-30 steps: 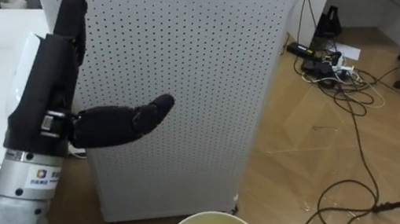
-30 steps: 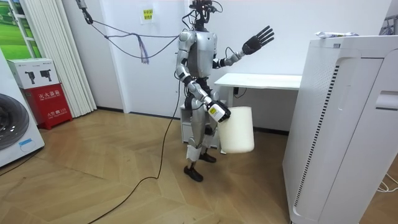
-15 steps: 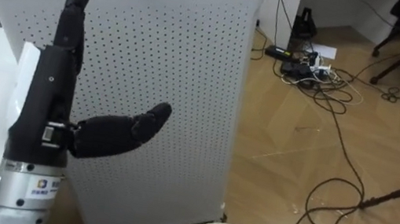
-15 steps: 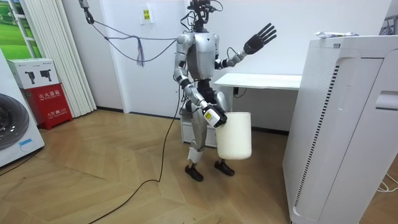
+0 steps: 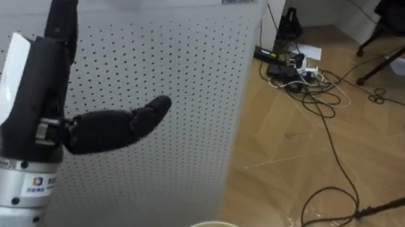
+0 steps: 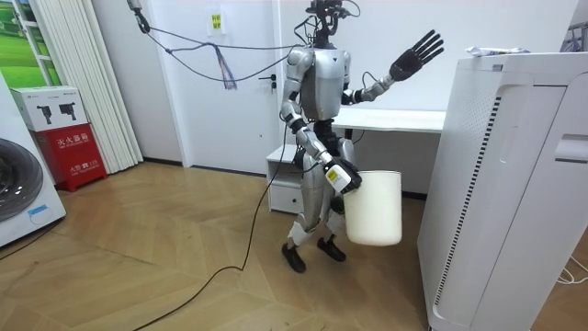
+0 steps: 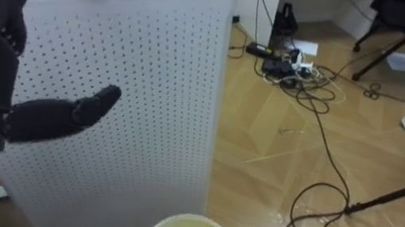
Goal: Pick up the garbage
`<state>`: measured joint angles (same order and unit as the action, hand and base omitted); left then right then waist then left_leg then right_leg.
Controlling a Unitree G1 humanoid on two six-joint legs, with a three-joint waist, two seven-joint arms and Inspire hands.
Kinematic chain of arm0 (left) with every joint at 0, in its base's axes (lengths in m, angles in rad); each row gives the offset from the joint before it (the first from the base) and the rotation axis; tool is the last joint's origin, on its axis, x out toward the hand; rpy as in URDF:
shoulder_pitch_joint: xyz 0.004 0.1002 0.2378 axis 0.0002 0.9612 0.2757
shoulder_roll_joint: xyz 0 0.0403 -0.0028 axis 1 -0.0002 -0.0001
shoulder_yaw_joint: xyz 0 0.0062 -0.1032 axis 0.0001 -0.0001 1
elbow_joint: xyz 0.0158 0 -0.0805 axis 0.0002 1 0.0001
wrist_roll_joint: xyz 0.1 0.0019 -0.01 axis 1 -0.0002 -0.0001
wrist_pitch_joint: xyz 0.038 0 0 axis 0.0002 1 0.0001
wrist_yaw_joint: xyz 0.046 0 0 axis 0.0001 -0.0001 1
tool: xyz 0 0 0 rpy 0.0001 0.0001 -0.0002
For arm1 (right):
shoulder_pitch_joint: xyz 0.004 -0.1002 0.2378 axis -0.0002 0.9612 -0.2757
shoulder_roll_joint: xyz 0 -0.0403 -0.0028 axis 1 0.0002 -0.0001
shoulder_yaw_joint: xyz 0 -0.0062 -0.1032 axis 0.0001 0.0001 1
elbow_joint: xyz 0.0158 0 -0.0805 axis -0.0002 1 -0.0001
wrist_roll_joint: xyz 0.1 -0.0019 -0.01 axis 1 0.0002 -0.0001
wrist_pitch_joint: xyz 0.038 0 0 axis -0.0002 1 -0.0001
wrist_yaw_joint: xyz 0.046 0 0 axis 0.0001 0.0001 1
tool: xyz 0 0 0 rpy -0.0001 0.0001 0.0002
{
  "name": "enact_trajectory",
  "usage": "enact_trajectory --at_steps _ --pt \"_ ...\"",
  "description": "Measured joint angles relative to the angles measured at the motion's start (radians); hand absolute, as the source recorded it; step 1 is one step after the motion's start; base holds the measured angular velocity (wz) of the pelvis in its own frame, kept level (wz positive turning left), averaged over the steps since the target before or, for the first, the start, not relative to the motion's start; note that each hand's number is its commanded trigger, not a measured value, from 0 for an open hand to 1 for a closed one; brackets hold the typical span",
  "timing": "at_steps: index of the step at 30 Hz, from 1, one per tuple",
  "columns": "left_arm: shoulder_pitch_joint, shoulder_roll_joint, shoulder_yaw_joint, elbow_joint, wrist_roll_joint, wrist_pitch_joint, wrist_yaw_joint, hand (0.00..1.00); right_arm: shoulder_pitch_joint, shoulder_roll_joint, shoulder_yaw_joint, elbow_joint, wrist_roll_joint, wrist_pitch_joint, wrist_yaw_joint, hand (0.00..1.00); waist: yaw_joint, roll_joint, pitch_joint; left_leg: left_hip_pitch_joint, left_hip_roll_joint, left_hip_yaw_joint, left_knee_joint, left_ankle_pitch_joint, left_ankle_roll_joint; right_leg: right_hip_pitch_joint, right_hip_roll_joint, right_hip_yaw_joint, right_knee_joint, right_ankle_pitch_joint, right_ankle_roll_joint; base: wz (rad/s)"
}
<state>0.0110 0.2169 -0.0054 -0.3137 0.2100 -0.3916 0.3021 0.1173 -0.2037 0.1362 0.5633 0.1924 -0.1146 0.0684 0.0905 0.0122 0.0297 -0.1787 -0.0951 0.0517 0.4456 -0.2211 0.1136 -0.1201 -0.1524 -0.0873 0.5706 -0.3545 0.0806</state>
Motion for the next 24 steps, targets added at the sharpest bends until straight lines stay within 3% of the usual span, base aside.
enact_trajectory --at_steps 1,2,3,6,10,16,20,24 --pt "-0.003 -0.001 0.007 0.0 0.0 0.001 0.0 0.0 0.003 0.008 0.0 -0.001 -0.007 -0.005 0.001 1.0 -0.007 0.005 0.0 0.012 -0.003 -0.003 -0.01 0.0 0.0 -0.009 0.0 -0.012 -0.063 0.041 -0.013 0.09" --pt "-0.001 -0.003 0.002 -0.001 0.001 -0.002 0.0 0.0 0.005 0.011 0.0 0.008 -0.01 -0.005 0.001 1.0 -0.014 0.012 -0.0064 0.029 -0.001 -0.01 -0.034 0.001 -0.002 0.007 0.001 -0.035 -0.094 0.062 -0.016 0.11" --pt "-0.006 -0.002 0.003 -0.001 0.007 -0.01 0.001 0.0 0.003 0.012 0.0 0.009 -0.01 -0.005 0.001 1.0 -0.012 0.017 -0.0106 0.037 0.001 -0.016 -0.051 0.004 -0.006 0.029 0.013 -0.047 -0.122 0.071 -0.019 0.12" --pt "-0.01 -0.002 0.004 -0.001 0.039 -0.01 0.001 0.0 0.003 0.01 -0.001 0.014 -0.01 -0.005 0.011 1.0 -0.009 0.017 -0.0111 0.059 0.009 -0.03 -0.074 0.008 -0.011 0.073 0.03 -0.06 -0.185 0.089 -0.022 0.1" --pt "-0.011 -0.004 0.015 -0.039 0.076 -0.007 0.005 0.0 0.003 0.006 -0.002 -0.001 -0.01 -0.005 0.038 1.0 -0.004 0.011 -0.0139 0.064 0.015 -0.042 -0.096 0.01 -0.014 0.1 0.042 -0.077 -0.248 0.106 -0.024 0.05" --pt "-0.009 -0.003 0.045 -0.138 0.113 -0.011 0.084 0.0 0.003 0.002 -0.002 -0.002 -0.009 -0.007 0.056 1.0 0.002 0.011 -0.0155 0.123 0.016 -0.038 -0.146 0.01 -0.014 0.161 0.048 -0.075 -0.319 0.121 -0.02 -0.03" --pt "-0.005 -0.003 0.083 -0.14 0.187 -0.007 0.09 0.0 0.005 -0.005 -0.002 -0.009 -0.009 -0.007 0.074 1.0 0.01 0.006 -0.0196 0.14 0.017 -0.036 -0.17 0.014 -0.02 0.172 0.049 -0.076 -0.336 0.124 -0.022 -0.01" --pt "0.0 -0.003 0.089 -0.14 0.244 0.002 0.088 0.0 0.024 -0.008 -0.004 -0.026 -0.01 -0.007 0.095 1.0 0.022 -0.005 -0.0288 0.163 0.018 -0.037 -0.187 0.015 -0.022 0.198 0.053 -0.077 -0.365 0.129 -0.024 0.0"
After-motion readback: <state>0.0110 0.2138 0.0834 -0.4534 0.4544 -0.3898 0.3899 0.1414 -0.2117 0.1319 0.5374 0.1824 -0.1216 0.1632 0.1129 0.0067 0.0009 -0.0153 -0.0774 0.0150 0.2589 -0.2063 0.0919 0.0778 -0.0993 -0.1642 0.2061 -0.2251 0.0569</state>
